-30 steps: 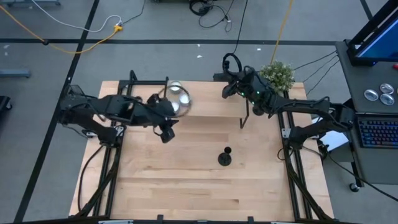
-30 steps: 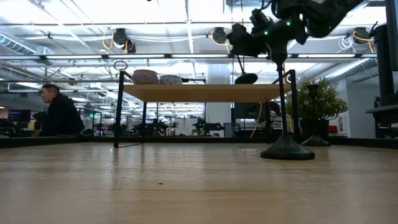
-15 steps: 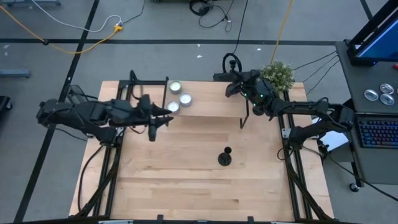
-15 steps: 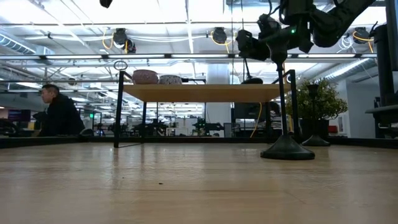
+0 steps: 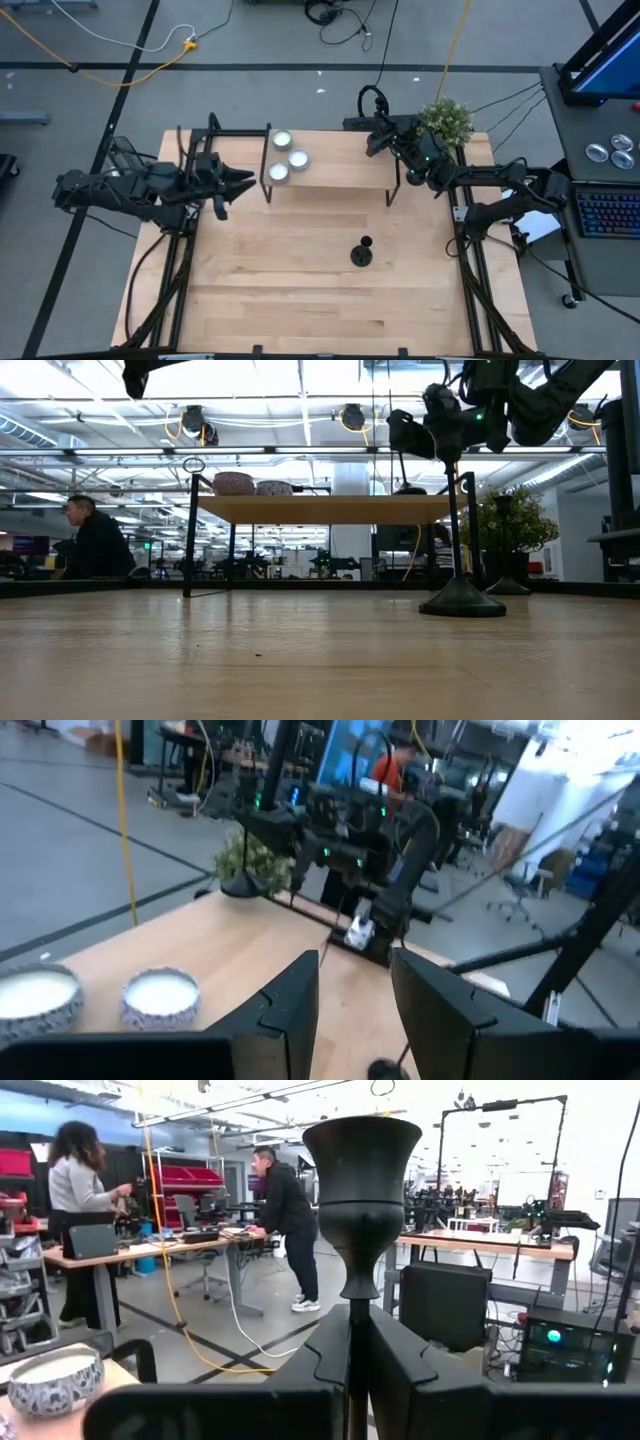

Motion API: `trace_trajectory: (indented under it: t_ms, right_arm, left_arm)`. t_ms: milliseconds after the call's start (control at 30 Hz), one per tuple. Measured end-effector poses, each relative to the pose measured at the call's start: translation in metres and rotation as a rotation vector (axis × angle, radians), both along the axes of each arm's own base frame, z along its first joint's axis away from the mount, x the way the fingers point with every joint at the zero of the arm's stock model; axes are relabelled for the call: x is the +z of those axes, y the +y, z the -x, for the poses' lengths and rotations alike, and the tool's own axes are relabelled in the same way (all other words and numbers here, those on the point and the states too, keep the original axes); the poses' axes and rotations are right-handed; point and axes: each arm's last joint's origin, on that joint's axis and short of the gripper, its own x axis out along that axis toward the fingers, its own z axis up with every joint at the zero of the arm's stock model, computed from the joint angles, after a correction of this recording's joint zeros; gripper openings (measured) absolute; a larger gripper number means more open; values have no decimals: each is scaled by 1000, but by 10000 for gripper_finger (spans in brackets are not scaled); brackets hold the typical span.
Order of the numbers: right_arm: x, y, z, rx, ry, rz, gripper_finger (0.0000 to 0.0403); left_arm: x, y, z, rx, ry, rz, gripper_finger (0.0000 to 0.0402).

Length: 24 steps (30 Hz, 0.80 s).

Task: Pick & Place candle stick holders
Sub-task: Put the bottom candle holder on the shelf

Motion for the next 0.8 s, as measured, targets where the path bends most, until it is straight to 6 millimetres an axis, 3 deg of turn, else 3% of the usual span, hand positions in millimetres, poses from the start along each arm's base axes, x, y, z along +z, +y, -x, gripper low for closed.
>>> trace_trajectory:
  t_ms: [267,800]
  right_arm:
    - [-15,-6,-10,23,-6,1,8]
    - [-13,-3,-10,18,7,16,8]
  left_arm:
    - [-12,6,8,41,-3,19,131]
    - [-14,8,8,33,16,51,131]
